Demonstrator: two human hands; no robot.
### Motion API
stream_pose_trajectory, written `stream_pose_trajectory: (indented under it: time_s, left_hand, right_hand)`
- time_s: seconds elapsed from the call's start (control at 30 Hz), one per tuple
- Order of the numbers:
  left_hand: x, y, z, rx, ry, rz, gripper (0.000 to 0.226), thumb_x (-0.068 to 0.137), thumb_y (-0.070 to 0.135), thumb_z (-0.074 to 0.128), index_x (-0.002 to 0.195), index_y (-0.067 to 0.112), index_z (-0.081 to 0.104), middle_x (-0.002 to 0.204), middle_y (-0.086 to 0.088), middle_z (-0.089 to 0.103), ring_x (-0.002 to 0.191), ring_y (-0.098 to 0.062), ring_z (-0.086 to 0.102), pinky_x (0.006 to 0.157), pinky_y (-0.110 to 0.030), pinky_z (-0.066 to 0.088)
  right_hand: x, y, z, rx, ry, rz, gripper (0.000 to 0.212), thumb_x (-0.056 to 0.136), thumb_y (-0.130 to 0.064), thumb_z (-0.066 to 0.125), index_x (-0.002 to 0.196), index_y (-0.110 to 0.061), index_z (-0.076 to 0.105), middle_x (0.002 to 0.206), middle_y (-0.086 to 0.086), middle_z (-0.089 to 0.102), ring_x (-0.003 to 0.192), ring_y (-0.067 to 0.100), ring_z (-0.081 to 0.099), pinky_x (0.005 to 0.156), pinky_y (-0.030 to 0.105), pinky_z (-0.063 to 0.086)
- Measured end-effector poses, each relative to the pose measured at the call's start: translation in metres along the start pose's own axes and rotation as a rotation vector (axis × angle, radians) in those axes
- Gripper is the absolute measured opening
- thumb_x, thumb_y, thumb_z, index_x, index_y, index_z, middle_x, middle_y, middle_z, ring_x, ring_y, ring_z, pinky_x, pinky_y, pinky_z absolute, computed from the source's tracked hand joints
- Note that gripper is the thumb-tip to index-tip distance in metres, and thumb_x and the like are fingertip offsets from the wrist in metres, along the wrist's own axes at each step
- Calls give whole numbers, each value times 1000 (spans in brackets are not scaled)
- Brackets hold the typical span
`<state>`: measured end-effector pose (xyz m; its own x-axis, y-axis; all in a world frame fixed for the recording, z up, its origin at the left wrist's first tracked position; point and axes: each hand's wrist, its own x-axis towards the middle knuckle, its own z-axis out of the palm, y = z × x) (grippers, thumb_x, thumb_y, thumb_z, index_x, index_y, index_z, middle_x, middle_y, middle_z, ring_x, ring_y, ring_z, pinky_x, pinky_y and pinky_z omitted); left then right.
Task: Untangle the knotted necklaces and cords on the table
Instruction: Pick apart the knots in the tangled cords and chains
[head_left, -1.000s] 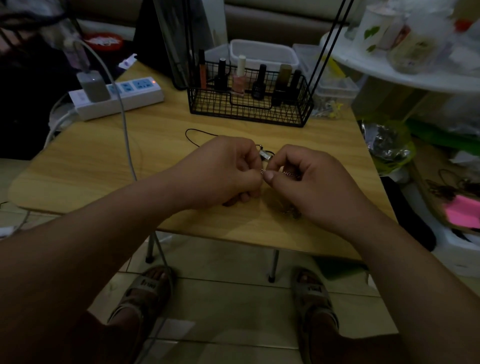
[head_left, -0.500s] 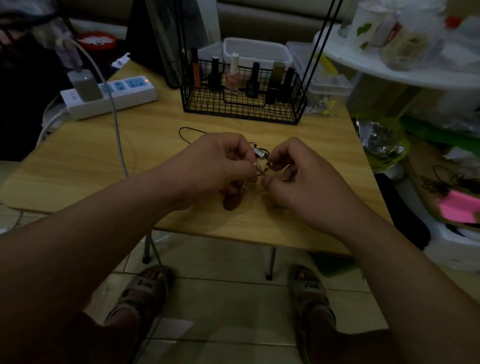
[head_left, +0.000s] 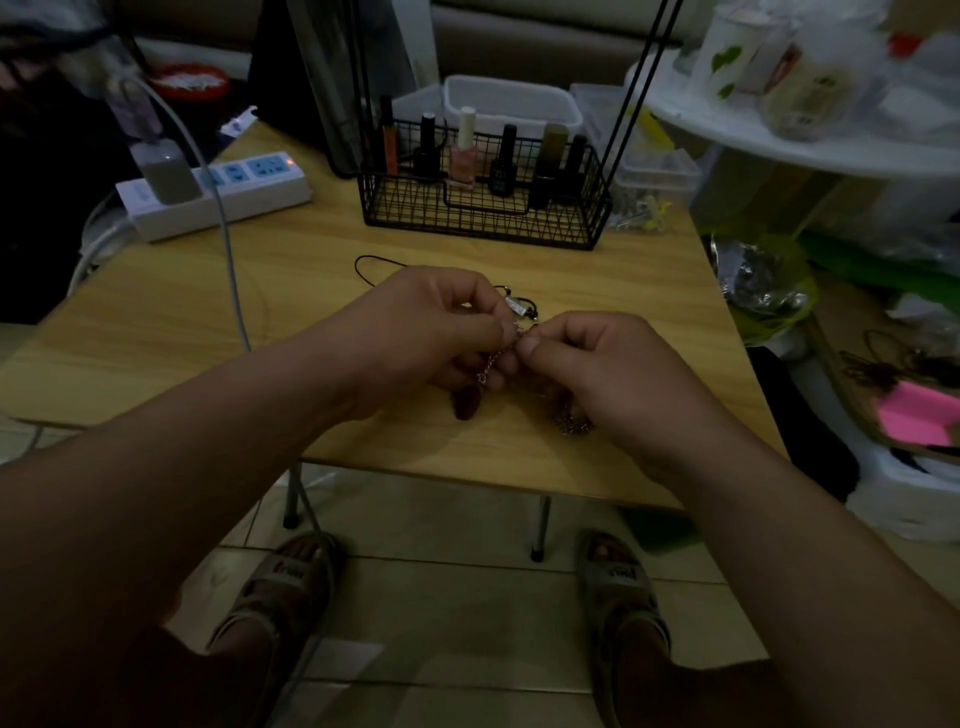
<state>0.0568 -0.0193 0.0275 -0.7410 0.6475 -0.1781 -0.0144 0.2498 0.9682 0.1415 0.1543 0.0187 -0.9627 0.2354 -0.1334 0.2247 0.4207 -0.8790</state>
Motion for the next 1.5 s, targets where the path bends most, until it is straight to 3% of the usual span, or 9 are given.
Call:
stream_pose_trajectory:
  time_s: [0.13, 0.3, 0.47, 0.57, 0.7, 1.0, 1.13, 1.37, 1.5]
  left_hand:
    - [-1, 1, 0, -28, 6, -7, 11, 97, 3, 65, 106, -4, 64, 87, -18, 76, 74, -24, 73, 72, -45, 64]
    - [2, -2, 2, 286, 8, 57, 5, 95, 10, 69, 99, 11, 66, 81, -6, 79, 76, -17, 77, 76, -36, 65]
    - [2, -4, 1, 624, 31, 187, 10, 88, 26, 75, 90, 26, 65, 72, 7, 71, 62, 1, 65, 55, -18, 46]
    - [2, -7, 1, 766, 30, 262, 12, 82, 39, 68, 86, 30, 62, 76, 10, 65, 69, -4, 62, 60, -28, 49]
    - [4, -12, 0, 836, 45, 331, 11, 85, 36, 69, 85, 30, 60, 77, 9, 63, 72, -9, 61, 63, -38, 54]
    - [4, -15, 2, 1091, 98, 347, 11, 89, 39, 64, 92, 31, 56, 76, 10, 56, 68, -5, 52, 54, -28, 36]
    - [6, -16, 2, 1109, 98, 359, 11, 90, 36, 63, 92, 29, 55, 75, 9, 56, 67, -7, 51, 53, -28, 32]
    - [4, -13, -2, 925, 55, 348, 11, 92, 28, 67, 86, 27, 58, 77, 9, 61, 70, -10, 58, 58, -33, 48]
    - [6, -12, -1, 973, 46, 321, 11, 90, 30, 68, 88, 28, 57, 77, 10, 59, 69, -7, 56, 56, -30, 43]
  right_hand:
    - [1, 0, -1, 105, -17, 12, 11, 96, -24, 70, 93, -17, 78, 93, 4, 79, 63, -3, 60, 54, 13, 43]
    - [2, 1, 4, -37, 41, -56, 6, 93, -22, 72, 88, -21, 76, 85, 1, 77, 74, 15, 70, 61, 34, 54]
    - [1, 3, 5, -162, 38, -138, 5, 91, -23, 74, 86, -24, 75, 81, -7, 73, 73, 6, 66, 62, 25, 53]
    - [2, 5, 7, -220, 37, -154, 4, 89, -23, 74, 84, -23, 75, 78, -9, 71, 70, 4, 64, 62, 25, 50]
    - [5, 7, 10, -260, 53, -153, 4, 88, -25, 73, 84, -25, 75, 78, -10, 70, 70, 3, 63, 62, 27, 49]
    - [4, 5, 17, -506, 111, -220, 6, 92, -34, 68, 91, -30, 72, 85, -13, 66, 79, 5, 62, 71, 36, 56]
    - [1, 5, 18, -563, 136, -260, 6, 91, -34, 66, 91, -30, 70, 84, -13, 65, 80, 7, 61, 71, 36, 55]
    - [2, 5, 16, -423, 115, -184, 4, 88, -32, 70, 85, -29, 72, 80, -13, 68, 77, 4, 63, 71, 39, 57]
    - [-1, 2, 18, -551, 133, -230, 6, 91, -35, 67, 90, -30, 69, 83, -13, 65, 78, 7, 61, 69, 35, 54]
